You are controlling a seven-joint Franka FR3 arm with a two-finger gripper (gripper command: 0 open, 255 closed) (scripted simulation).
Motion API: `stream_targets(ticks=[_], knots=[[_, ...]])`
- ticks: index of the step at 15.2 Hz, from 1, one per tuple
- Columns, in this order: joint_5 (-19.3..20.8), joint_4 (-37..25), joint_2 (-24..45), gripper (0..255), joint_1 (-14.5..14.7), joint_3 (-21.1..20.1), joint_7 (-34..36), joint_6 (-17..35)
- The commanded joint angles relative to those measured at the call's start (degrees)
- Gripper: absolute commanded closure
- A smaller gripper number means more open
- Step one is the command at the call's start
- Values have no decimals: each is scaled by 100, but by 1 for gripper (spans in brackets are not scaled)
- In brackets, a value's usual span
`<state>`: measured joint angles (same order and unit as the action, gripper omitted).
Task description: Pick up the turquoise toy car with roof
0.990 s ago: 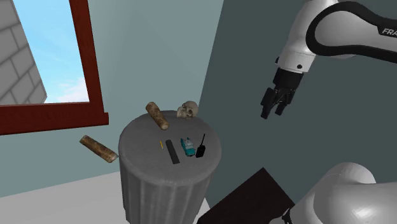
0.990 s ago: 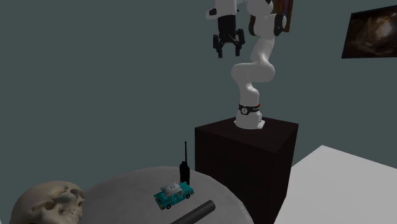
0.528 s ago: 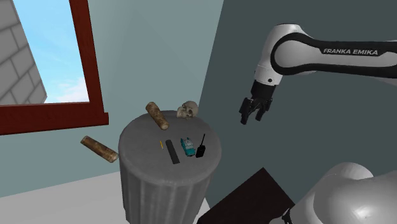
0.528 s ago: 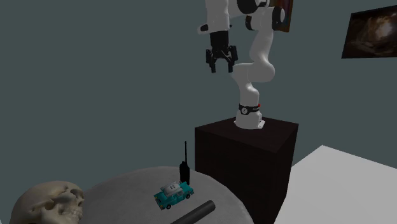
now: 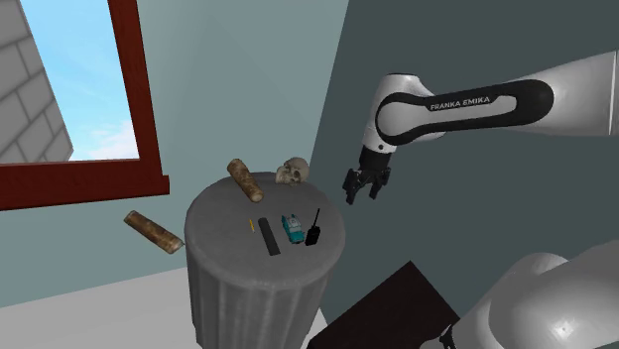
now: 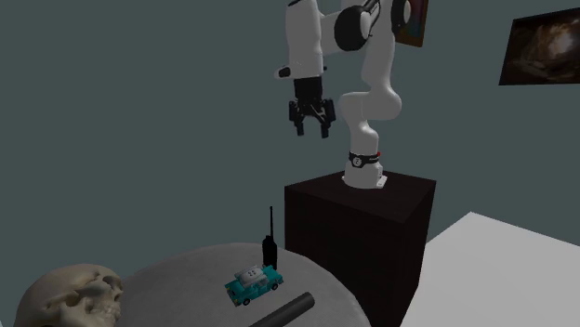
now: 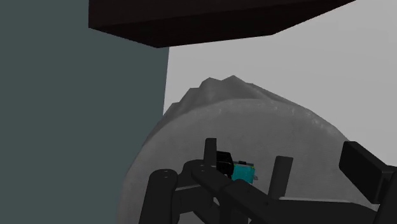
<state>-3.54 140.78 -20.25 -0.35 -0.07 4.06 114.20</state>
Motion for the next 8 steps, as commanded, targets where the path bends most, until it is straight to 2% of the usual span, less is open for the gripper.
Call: stream_targets(ticks=[1, 8], knots=[[-13, -113, 441, 0, 8, -17, 23, 342], [-30, -685, 2015, 0, 24, -51, 85, 1352]])
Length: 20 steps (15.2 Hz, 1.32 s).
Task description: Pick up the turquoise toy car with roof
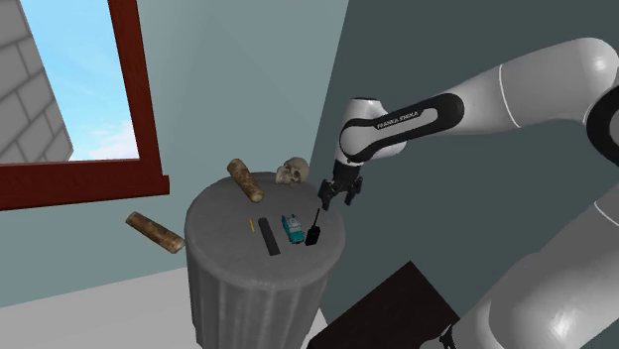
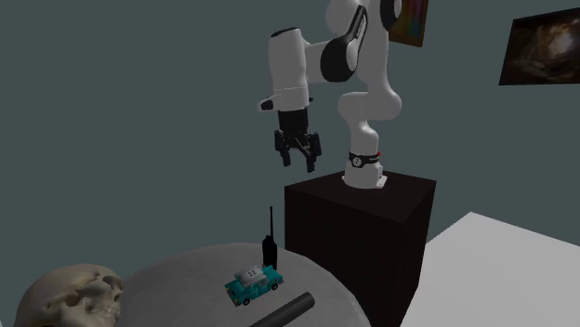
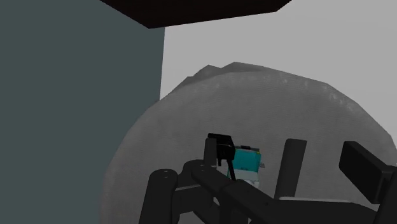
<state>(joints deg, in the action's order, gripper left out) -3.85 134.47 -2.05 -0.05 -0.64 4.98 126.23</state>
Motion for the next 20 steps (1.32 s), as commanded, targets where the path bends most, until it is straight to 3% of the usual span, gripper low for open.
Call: stream_targets(ticks=[1, 11, 20], knots=[[2, -167, 424, 0, -4, 4, 3, 266], [23, -1695, 2703, 0, 23, 7, 110, 1029], [48, -3755, 4789, 0, 50, 42, 213, 1064]])
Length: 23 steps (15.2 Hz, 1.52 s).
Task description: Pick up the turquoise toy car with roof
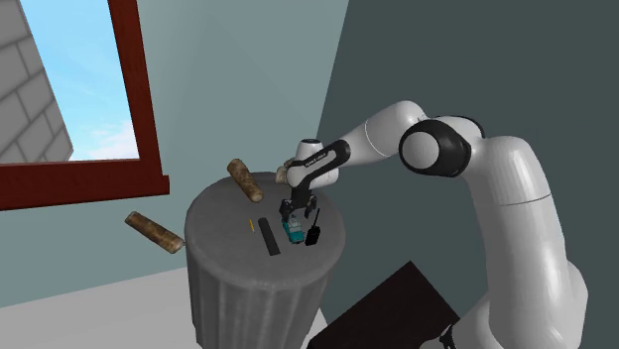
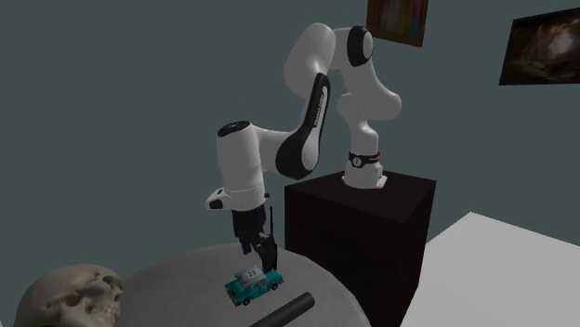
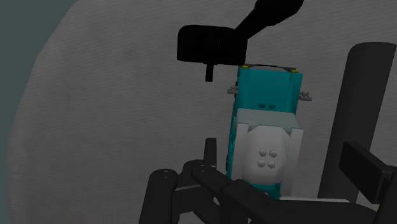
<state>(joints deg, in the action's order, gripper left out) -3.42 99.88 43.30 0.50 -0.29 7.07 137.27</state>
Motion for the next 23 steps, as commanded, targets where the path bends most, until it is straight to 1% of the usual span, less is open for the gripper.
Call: stream_targets(ticks=[1, 8, 10, 11, 20, 23], knots=[[5, -333, 287, 0, -5, 8, 6, -44], [-3, -556, 791, 0, -9, 0, -10, 237], [-3, -556, 791, 0, -9, 0, -10, 237], [-3, -563, 796, 255, -8, 0, -9, 235], [-3, -556, 791, 255, -9, 0, -10, 237], [0, -456, 586, 255, -7, 4, -4, 133]])
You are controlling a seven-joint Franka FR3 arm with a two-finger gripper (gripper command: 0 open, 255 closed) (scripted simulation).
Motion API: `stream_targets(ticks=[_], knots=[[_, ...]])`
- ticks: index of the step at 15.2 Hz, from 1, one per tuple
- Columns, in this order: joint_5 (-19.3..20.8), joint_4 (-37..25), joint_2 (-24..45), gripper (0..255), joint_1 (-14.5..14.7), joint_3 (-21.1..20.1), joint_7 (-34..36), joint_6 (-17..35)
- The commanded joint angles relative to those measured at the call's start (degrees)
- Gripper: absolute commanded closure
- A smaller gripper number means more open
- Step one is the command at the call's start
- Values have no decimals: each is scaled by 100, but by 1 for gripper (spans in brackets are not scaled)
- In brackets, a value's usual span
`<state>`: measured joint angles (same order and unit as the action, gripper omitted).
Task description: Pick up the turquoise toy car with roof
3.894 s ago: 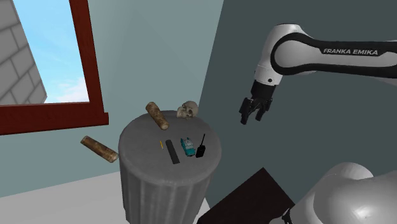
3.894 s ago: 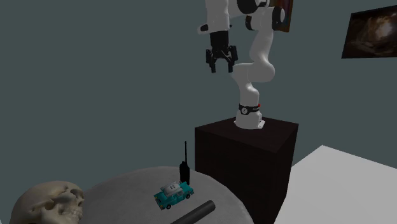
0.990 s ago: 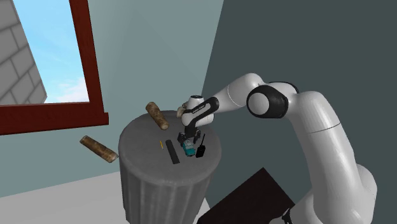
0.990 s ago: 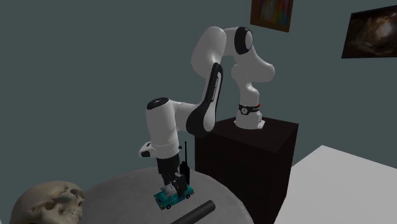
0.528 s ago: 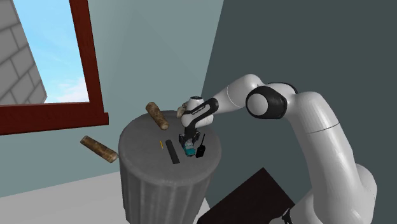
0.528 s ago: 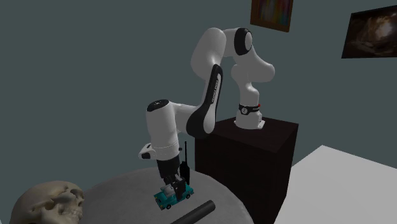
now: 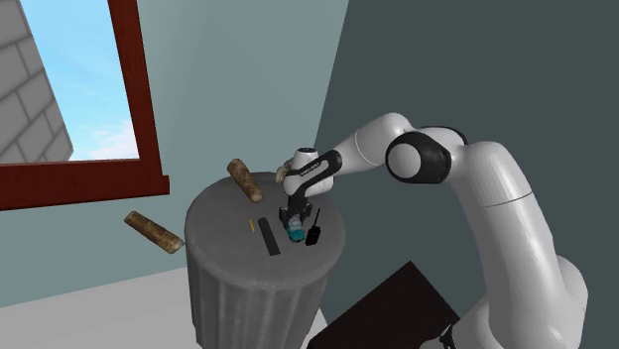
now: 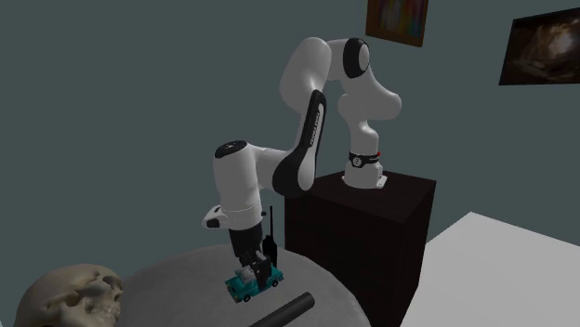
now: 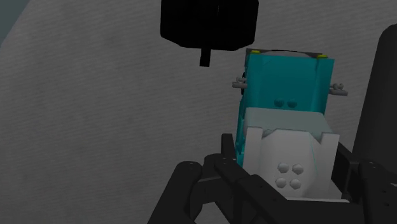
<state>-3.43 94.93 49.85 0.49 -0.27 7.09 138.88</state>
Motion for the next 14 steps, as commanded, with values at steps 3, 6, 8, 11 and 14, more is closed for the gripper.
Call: stream_targets(ticks=[3, 6, 8, 11, 14], knots=[[4, 123, -267, 255, -4, 4, 1, -143], [7, 196, -460, 255, -3, 8, 8, -263], [9, 240, -587, 255, -1, 10, 12, -345], [13, 290, -769, 255, 0, 13, 20, -477], [15, 307, -837, 255, 1, 14, 23, -528]])
